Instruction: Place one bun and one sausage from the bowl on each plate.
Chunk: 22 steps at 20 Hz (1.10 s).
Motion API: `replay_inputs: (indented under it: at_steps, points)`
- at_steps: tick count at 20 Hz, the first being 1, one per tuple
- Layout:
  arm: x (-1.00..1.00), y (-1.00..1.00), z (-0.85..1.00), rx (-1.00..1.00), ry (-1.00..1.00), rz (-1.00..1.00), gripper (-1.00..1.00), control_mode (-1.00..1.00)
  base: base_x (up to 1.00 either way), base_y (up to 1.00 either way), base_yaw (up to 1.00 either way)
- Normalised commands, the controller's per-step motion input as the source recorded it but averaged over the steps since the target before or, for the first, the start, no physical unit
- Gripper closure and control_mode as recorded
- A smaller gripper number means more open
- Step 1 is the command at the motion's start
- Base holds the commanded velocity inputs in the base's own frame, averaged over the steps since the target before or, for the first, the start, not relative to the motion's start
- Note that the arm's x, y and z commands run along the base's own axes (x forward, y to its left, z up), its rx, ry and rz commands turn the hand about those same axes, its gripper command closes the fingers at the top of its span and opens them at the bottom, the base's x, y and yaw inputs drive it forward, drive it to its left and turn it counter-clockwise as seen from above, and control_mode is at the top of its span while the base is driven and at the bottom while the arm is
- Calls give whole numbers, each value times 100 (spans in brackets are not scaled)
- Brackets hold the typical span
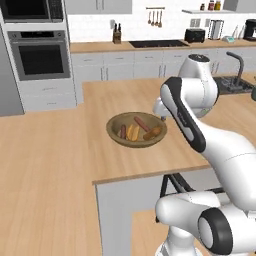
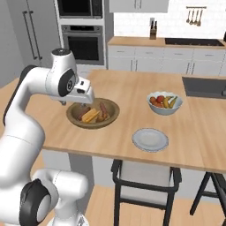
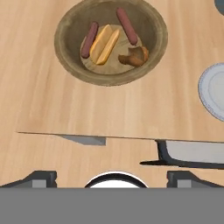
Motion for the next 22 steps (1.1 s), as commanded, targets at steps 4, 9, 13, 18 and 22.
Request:
replay_inputs:
  at_steps: [4, 9, 13, 18, 22]
  points:
    - [0, 0, 0, 0, 0, 0, -100, 100, 53, -17, 1]
    - [0, 0, 0, 0, 0, 0, -100, 100, 40, -10, 0]
    - [55, -13, -11, 1, 0, 0, -100, -100, 0, 0, 0]
    - [75, -12, -60, 0, 0, 3, -100, -100, 0, 0, 0]
    - [48, -18, -74, -4, 6, 20, -100, -100, 0, 0, 0]
